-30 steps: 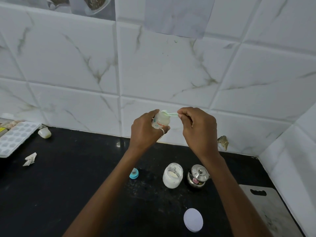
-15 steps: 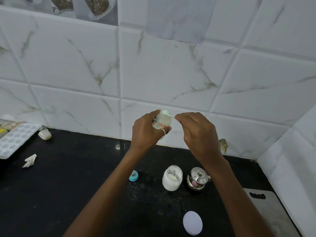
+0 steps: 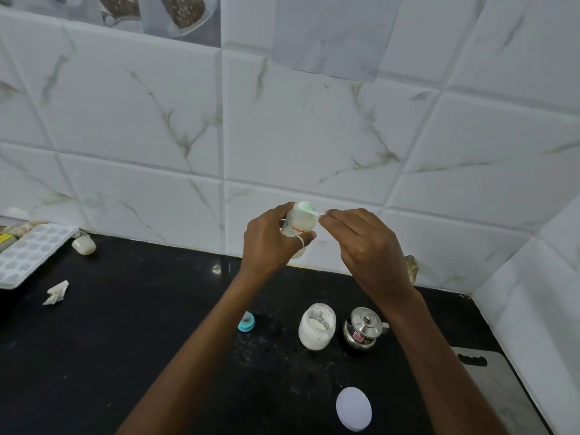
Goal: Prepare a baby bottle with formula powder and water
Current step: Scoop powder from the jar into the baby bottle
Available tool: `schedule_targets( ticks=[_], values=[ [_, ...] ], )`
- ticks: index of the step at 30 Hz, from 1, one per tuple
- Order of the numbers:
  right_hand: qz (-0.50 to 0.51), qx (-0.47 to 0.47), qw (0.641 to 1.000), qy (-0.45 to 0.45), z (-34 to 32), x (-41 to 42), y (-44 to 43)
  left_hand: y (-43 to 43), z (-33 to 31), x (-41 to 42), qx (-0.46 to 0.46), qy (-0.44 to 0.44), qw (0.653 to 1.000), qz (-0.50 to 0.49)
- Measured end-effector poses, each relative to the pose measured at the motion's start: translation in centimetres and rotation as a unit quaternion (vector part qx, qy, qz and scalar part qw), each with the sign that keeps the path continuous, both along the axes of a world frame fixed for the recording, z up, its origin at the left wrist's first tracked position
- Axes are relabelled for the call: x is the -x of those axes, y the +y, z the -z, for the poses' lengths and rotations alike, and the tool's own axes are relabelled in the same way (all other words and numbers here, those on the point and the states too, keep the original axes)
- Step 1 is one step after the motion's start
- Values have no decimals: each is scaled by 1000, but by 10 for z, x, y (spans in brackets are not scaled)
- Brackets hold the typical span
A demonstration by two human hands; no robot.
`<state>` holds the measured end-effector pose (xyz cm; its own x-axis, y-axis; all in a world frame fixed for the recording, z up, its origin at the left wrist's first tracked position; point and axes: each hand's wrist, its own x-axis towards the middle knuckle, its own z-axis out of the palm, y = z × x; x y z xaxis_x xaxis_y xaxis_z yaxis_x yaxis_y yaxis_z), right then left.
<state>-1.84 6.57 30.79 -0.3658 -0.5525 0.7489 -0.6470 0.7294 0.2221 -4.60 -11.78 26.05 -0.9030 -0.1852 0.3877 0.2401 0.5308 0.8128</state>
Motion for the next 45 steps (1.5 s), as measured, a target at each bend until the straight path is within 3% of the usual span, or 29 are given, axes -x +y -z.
schedule_targets(
  ticks=[11,16,21,24,28,32,34,39,45],
  values=[
    [7,66,997,-31,13,2,1,2,7,-2,-2,-19,1000,9],
    [10,209,976,-59,21,4,0,5,13,-4,-6,-18,1000,22],
    [34,414,894,-168,23,0,-4,10,22,-4,-2,-25,999,31],
    [57,530,796,-285,25,-1,-1,13,28,-3,1,-32,999,38],
    [49,662,632,-400,27,-3,8,17,36,-3,9,-39,998,40],
    [43,711,539,-450,34,-6,18,24,44,-4,2,-45,998,48],
    [41,724,510,-463,38,-7,22,28,49,-4,2,-47,998,52],
    [57,739,484,-465,56,-10,38,34,63,-7,-6,-62,997,43],
    [148,717,489,-475,116,-15,56,33,82,-13,-22,-74,997,26]
  ],
)
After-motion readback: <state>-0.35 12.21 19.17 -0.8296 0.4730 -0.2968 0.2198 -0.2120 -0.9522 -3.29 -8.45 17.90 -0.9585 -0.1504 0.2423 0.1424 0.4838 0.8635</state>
